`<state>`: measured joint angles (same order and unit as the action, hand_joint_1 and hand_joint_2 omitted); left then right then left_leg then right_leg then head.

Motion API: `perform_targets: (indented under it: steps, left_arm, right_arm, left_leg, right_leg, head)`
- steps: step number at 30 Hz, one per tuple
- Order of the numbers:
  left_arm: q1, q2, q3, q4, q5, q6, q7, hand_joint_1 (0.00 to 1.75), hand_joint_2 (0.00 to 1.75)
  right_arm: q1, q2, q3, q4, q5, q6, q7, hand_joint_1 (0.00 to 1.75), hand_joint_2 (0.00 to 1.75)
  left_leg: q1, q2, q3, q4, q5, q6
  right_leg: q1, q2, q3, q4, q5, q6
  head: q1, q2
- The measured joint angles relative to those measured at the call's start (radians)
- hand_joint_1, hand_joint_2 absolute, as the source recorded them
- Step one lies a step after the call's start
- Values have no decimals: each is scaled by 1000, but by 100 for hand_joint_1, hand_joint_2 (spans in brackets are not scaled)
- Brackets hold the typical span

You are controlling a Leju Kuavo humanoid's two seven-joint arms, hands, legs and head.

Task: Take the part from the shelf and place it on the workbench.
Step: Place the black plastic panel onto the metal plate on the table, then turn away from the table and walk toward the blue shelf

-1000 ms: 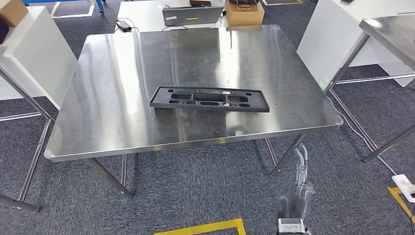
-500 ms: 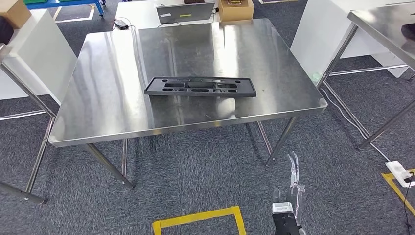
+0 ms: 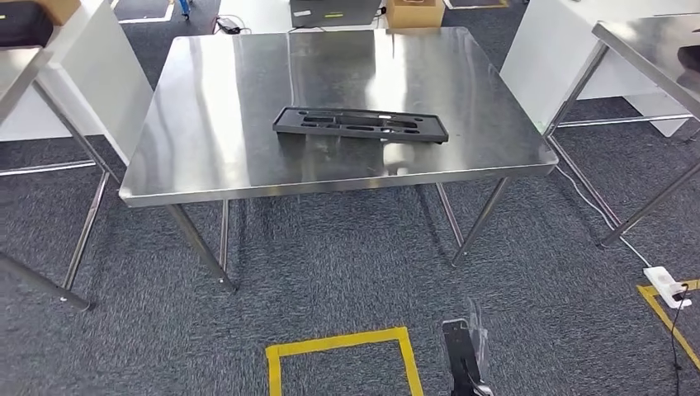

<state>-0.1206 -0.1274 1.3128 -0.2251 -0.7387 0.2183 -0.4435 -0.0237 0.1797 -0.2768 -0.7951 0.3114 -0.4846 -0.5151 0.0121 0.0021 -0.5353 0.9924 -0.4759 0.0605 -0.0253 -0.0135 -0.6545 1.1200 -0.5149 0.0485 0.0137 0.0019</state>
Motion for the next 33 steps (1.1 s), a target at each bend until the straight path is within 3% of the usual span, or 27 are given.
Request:
perform_targets:
  steps: [1, 2, 3, 4, 6, 8, 10, 12, 13, 15, 16, 17, 18, 19, 21, 23, 24, 25, 27, 28, 30, 32, 33]
  left_arm:
    - [1, 0, 0, 0, -2, 3, 4, 0, 0]
    - [3, 0, 0, 0, -4, 7, 8, 0, 0]
    - [5, 0, 0, 0, -4, 11, 14, 0, 0]
    - [7, -2, 0, 0, -5, 18, 21, 0, 0]
    - [8, -7, 0, 0, -6, 33, 39, 0, 0]
    - [7, -12, 0, 0, -9, 47, 59, 0, 0]
    - [6, -16, 0, 0, -10, 60, 76, 0, 0]
    - [9, -18, 0, 0, -12, 76, 91, 0, 0]
    - [11, -18, 0, 0, -13, 84, 97, 0, 0]
    - [13, -20, 0, 0, -13, 97, 104, 0, 0]
    - [13, -21, 0, 0, -13, 101, 105, 0, 0]
    - [13, -21, 0, 0, -14, 105, 105, 0, 0]
    - [13, -22, 0, 0, -14, 107, 105, 0, 0]
    - [12, -22, 0, 0, -15, 109, 104, 0, 0]
    - [11, -22, 0, 0, -18, 114, 103, 0, 0]
    - [6, -24, 0, 0, -22, 119, 103, 0, 0]
    - [3, -25, -1, 0, -24, 120, 103, 0, 0]
    - [2, -26, -1, 0, -25, 122, 103, 0, 0]
    - [2, -29, -1, 1, -26, 123, 103, 0, 0]
    - [3, -30, -2, 1, -26, 123, 103, 0, 0]
    - [3, -32, -2, 1, -29, 121, 102, 0, 0]
    - [3, -32, -3, 1, -36, 119, 102, 0, 0]
    - [3, -33, -4, 1, -40, 118, 102, 0, 0]
  right_arm:
    - [-17, -15, -20, 88, 8, 5, 91, 0, 0]
    - [-26, -27, -36, 165, 17, 15, 181, 0, 0]
    - [-29, -36, -48, 233, 28, 25, 267, 0, 0]
    - [-28, -43, -55, 288, 44, 31, 342, 0, 0]
    - [-24, -47, -58, 372, 93, 36, 477, 0, 0]
    - [-26, -46, -47, 433, 149, 36, 591, 0, 0]
    - [-27, -46, -29, 478, 190, 36, 655, 0, 0]
    - [-28, -46, -14, 509, 216, 31, 669, 0, 0]
    - [-29, -46, -7, 520, 224, 26, 669, 0, 0]
    - [-33, -48, 5, 534, 234, 16, 659, 0, 0]
    - [-34, -49, 8, 539, 237, 11, 653, 0, 0]
    - [-35, -50, 11, 544, 240, 6, 646, 0, 0]
    - [-36, -51, 12, 549, 241, 2, 642, 0, 0]
    - [-38, -53, 13, 553, 242, -2, 638, 0, 0]
    - [-41, -56, 13, 560, 242, -6, 633, 0, 0]
    - [-44, -58, 13, 564, 240, -10, 631, 0, 0]
    - [-46, -59, 13, 566, 240, -12, 631, 0, 0]
    - [-47, -60, 13, 568, 239, -14, 631, 0, 0]
    - [-47, -61, 13, 573, 236, -16, 631, 0, 0]
    - [-46, -62, 13, 575, 232, -17, 631, 0, 0]
    - [-43, -62, 11, 579, 223, -18, 630, 0, 0]
    - [-42, -61, 8, 581, 218, -22, 629, 0, 0]
    - [-42, -62, 6, 582, 218, -25, 628, 0, 0]
  left_leg:
    - [-2, -2, -17, 1, 13, 3]
    - [-4, -3, -32, 2, 26, 4]
    - [-5, -4, -47, 4, 38, 3]
    - [-6, -4, -61, 5, 49, 1]
    - [-7, -4, -86, 9, 70, -5]
    - [-10, -3, -104, 12, 90, -17]
    - [-11, 0, -111, 10, 109, -29]
    - [-6, 0, -117, 12, 111, -42]
    - [-3, -1, -126, 28, 84, -48]
    - [1, -2, -151, 111, -21, -58]
    - [2, -2, -163, 174, -76, -62]
    - [2, -2, -170, 235, -108, -66]
    - [4, -2, -168, 281, -114, -69]
    - [6, -2, -153, 299, -97, -71]
    - [12, -2, -71, 233, -43, -72]
    - [12, -4, 38, 88, -49, -68]
    - [10, -6, 72, 34, -66, -64]
    - [5, -8, 85, 3, -78, -57]
    - [-3, -5, 70, -7, -67, -35]
    - [-4, -3, 58, -10, -55, -22]
    - [-5, 2, 30, -13, -27, -1]
    - [-7, 3, -4, -12, 0, 5]
    - [-8, 4, -22, -11, 14, 4]
  right_leg:
    - [0, 2, -16, 66, -42, -3]
    - [1, 4, -23, 125, -67, -1]
    - [2, 6, -19, 160, -70, 7]
    - [3, 7, 2, 162, -55, 17]
    - [5, 8, 93, 61, -16, 29]
    - [12, 10, 194, -91, -19, 18]
    - [21, 12, 225, -159, -33, 0]
    - [17, 10, 211, -162, -19, -21]
    - [14, 8, 202, -163, -7, -33]
    - [9, 4, 176, -164, 18, -50]
    - [10, 2, 161, -163, 31, -54]
    - [11, 0, 148, -162, 44, -53]
    - [12, -1, 133, -160, 56, -51]
    - [12, -3, 117, -157, 68, -49]
    - [11, -4, 84, -146, 89, -39]
    - [13, -4, 55, -131, 104, -26]
    - [14, -4, 46, -126, 112, -19]
    - [16, -5, 41, -124, 121, -12]
    - [15, -6, 33, -124, 135, 3]
    - [13, -3, 25, -114, 122, 4]
    - [9, 1, -8, -36, 43, -7]
    - [9, 4, -39, 95, -45, -12]
    - [9, 6, -41, 148, -63, -6]
  head:
    - [2, 0]
    - [2, 0]
    - [2, 0]
    - [2, 0]
    - [3, 0]
    - [2, 0]
    - [2, 0]
    - [2, 0]
    - [2, 0]
    - [0, 0]
    - [-1, 0]
    - [-1, 0]
    - [-1, 0]
    - [-1, 0]
    - [-2, 0]
    - [-1, 0]
    - [0, 0]
    - [1, 0]
    - [0, 0]
    - [-1, 0]
    - [0, 0]
    - [2, 0]
    - [2, 0]
